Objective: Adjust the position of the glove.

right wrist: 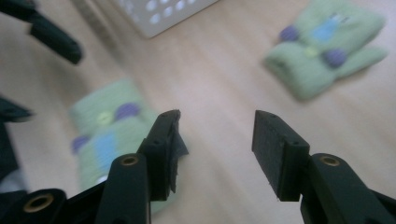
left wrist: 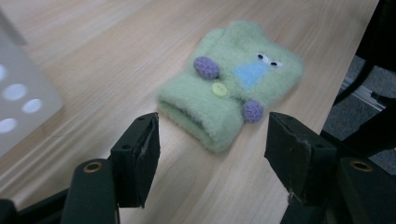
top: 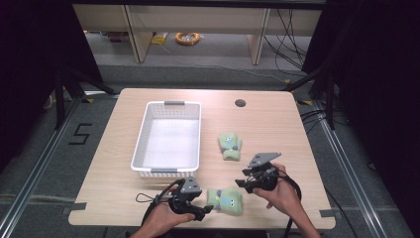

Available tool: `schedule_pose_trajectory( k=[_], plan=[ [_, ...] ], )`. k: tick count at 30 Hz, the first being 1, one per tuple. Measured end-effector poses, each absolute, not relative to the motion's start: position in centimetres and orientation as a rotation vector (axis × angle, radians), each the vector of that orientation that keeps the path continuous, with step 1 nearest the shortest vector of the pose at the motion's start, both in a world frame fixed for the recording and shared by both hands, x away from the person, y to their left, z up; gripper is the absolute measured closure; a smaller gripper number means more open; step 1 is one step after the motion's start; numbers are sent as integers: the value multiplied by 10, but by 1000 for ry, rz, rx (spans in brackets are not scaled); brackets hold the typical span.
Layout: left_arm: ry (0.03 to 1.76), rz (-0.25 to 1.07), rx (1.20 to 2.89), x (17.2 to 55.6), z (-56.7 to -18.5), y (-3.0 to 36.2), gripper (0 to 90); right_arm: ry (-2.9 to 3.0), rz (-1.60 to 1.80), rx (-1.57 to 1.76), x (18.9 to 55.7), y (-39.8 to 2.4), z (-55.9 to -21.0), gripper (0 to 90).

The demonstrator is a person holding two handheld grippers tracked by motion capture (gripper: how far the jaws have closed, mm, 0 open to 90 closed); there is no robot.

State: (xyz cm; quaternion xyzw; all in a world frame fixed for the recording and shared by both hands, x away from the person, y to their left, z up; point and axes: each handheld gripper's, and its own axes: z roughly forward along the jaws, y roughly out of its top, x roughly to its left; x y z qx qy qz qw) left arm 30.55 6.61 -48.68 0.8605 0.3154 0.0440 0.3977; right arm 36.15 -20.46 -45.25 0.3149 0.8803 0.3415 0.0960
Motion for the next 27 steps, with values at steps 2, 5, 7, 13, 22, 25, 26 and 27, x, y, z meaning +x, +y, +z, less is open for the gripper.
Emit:
schedule_pose_trajectory(
  k=[2, 5, 7, 13, 22, 25, 26, 27],
  plan=[
    [802, 127, 2178, 304, -485, 76, 347, 2595, 946, 841, 385, -203, -446, 515],
    [828, 121, 2161, 302, -488, 84, 347, 2584, 897, 847, 407, -199, -445, 507],
    [832, 126, 2163, 302, -489, 89, 348, 2607, 841, 877, 425, -194, -446, 477],
    [852, 139, 2143, 302, -488, 98, 354, 2623, 746, 854, 470, -181, -451, 507],
    [833, 125, 2153, 302, -489, 100, 362, 2645, 695, 902, 525, -170, -454, 469],
    [851, 120, 2132, 301, -491, 99, 363, 2659, 681, 933, 538, -166, -459, 456],
    [860, 107, 2135, 301, -491, 100, 364, 2671, 677, 932, 541, -165, -460, 458],
    [862, 108, 2133, 301, -491, 100, 364, 2676, 665, 939, 544, -164, -462, 457]
  ],
)
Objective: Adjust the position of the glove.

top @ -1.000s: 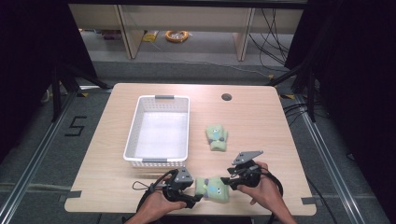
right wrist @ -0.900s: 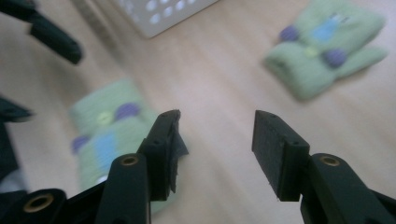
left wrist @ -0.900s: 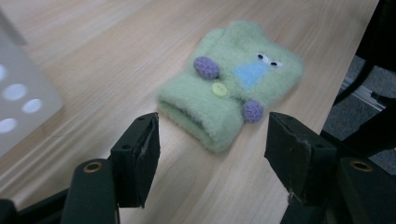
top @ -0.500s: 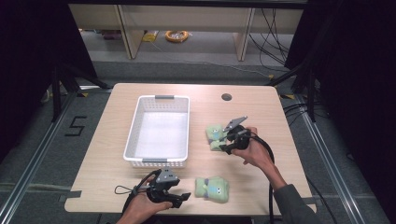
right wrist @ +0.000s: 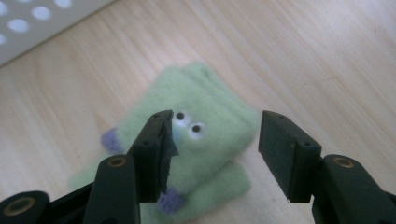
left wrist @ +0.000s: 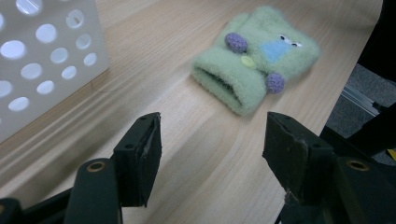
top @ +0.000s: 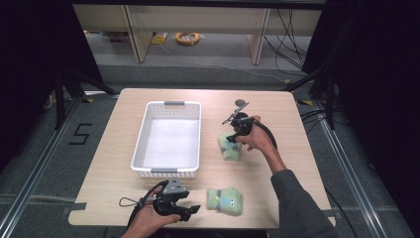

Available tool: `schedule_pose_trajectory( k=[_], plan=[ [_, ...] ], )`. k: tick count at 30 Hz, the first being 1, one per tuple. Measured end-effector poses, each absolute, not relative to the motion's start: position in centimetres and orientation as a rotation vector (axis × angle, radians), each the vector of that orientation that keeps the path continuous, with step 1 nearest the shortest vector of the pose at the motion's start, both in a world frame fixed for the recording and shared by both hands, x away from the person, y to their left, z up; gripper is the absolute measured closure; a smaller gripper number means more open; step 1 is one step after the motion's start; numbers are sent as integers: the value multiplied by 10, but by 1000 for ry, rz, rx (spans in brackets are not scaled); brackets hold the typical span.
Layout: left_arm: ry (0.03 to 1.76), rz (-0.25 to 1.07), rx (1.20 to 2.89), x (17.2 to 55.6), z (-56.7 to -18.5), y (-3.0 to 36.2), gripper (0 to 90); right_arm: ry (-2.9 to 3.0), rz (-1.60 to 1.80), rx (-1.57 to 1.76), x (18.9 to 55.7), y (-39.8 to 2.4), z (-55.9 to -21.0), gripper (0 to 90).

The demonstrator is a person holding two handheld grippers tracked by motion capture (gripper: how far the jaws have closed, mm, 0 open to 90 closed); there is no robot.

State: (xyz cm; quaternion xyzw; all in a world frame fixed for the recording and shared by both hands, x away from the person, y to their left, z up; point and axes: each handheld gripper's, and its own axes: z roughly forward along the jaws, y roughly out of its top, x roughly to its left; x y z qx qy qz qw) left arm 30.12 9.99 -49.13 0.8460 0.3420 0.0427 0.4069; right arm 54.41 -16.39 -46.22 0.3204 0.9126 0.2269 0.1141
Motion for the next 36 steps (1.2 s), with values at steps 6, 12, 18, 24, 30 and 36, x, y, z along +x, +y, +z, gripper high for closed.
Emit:
schedule_pose_trajectory(
  k=[6, 12, 18, 24, 30, 36],
  plan=[
    [854, 121, 2131, 302, -491, 101, 364, 2720, 623, 971, 556, -160, -478, 471],
    [851, 117, 2125, 302, -490, 101, 370, 2722, 651, 1043, 552, -163, -474, 731],
    [861, 113, 2122, 303, -491, 102, 371, 2683, 729, 1121, 542, -171, -462, 822],
    [854, 120, 2129, 304, -489, 105, 372, 2639, 819, 1082, 514, -176, -424, 826],
    [861, 129, 2112, 302, -488, 106, 376, 2622, 967, 980, 483, -178, -395, 825],
    [847, 146, 2126, 303, -487, 109, 376, 2636, 1061, 996, 448, -181, -382, 824]
  ],
)
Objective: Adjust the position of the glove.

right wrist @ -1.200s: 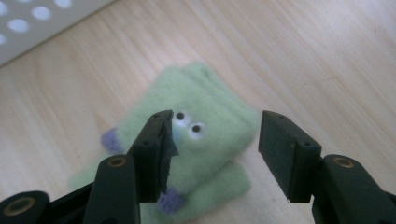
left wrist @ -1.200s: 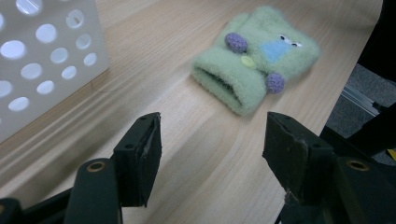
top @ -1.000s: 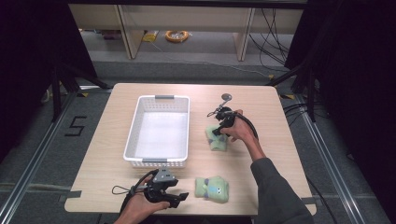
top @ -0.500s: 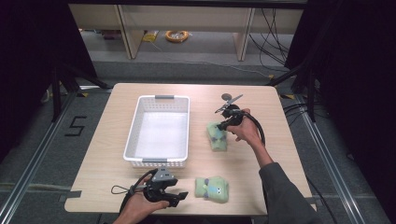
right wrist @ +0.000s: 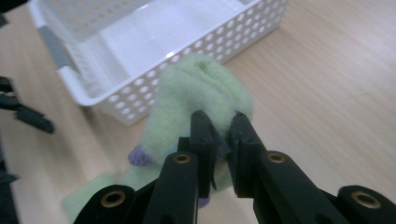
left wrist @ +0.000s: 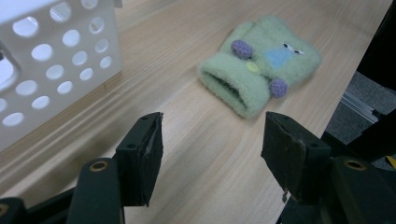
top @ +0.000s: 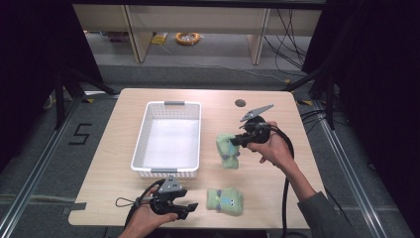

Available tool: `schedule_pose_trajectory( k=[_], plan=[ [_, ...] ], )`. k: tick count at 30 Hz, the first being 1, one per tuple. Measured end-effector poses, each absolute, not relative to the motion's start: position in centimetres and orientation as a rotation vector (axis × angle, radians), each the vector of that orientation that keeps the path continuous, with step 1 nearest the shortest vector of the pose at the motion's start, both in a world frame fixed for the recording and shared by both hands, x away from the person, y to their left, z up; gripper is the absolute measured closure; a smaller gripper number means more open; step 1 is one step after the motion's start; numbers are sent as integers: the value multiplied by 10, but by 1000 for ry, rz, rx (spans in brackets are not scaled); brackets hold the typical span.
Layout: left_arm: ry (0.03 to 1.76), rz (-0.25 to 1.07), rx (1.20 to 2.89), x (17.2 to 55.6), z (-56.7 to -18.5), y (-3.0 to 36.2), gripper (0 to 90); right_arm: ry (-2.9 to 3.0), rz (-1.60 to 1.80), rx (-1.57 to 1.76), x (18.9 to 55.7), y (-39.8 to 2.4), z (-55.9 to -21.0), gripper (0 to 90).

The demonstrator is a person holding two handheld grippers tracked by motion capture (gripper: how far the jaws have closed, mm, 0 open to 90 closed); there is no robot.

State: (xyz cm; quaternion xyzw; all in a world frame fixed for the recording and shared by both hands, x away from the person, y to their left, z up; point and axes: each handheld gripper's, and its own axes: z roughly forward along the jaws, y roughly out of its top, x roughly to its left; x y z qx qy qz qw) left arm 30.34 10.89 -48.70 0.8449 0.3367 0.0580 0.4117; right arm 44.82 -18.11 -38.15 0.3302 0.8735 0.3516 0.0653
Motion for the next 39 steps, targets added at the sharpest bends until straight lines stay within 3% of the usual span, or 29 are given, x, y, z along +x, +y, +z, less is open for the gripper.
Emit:
schedule_pose_trajectory(
  k=[11, 26, 32, 34, 36, 39],
  plan=[
    [846, 126, 2096, 301, -485, 101, 388, 2692, 1138, 968, 394, -188, -393, 822],
    [792, 100, 2038, 317, -470, 45, 438, 2666, 1172, 1064, 391, -179, -400, 815],
    [803, 101, 2034, 326, -472, 37, 532, 2651, 1194, 1054, 389, -178, -401, 813],
    [800, 115, 2029, 329, -473, 35, 595, 2649, 1204, 1057, 387, -177, -401, 812],
    [793, 128, 2049, 330, -474, 37, 718, 2635, 1210, 1034, 388, -178, -402, 811],
    [773, 129, 2059, 328, -472, 42, 787, 2651, 1207, 1072, 385, -180, -400, 807]
  ],
)
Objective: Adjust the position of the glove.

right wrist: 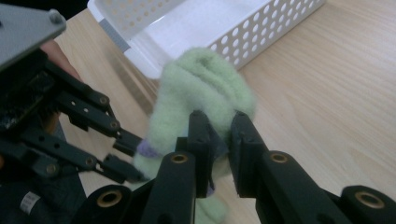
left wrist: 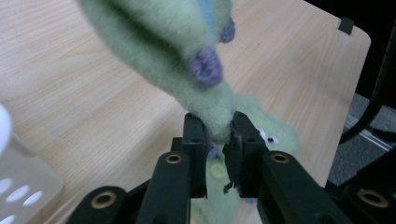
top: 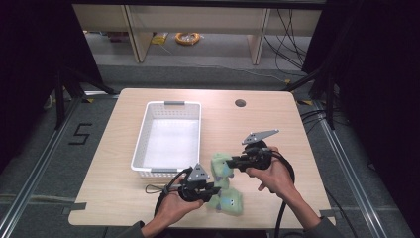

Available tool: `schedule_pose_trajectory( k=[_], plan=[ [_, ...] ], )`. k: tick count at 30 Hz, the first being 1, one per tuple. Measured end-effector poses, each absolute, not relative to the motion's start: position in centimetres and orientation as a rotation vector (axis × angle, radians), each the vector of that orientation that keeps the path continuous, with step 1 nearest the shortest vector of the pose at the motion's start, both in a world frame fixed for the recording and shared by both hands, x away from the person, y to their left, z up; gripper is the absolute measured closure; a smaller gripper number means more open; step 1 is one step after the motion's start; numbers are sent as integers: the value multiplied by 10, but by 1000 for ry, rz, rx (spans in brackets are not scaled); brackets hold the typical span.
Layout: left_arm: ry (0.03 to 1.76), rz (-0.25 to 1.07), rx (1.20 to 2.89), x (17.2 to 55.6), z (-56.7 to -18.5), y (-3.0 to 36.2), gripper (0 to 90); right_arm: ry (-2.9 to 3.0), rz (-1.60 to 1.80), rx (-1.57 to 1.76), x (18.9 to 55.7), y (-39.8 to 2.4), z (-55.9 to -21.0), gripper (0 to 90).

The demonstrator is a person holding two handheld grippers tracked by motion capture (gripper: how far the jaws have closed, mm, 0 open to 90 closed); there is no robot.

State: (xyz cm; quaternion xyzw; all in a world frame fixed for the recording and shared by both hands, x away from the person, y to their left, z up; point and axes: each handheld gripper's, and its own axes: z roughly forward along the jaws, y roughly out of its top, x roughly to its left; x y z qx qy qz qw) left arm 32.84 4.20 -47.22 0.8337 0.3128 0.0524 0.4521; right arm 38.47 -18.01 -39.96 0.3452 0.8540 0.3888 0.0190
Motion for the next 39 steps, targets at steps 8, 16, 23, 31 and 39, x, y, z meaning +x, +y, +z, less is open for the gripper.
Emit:
schedule_pose_trajectory(
  k=[8, 16, 23, 31, 39],
  plan=[
    [725, -74, 2059, 321, -463, 60, 821, 2689, 1175, 1042, 367, -186, -400, 791],
    [656, -211, 2154, 308, -474, 59, 822, 2744, 1109, 1122, 333, -202, -421, 773],
    [689, -233, 2192, 312, -486, 57, 815, 2773, 1089, 1176, 332, -205, -452, 742],
    [757, -258, 2176, 320, -493, 66, 803, 2765, 1075, 1103, 340, -199, -456, 697],
    [757, -254, 2182, 323, -495, 68, 800, 2733, 1106, 1056, 349, -203, -450, 666]
  ],
)
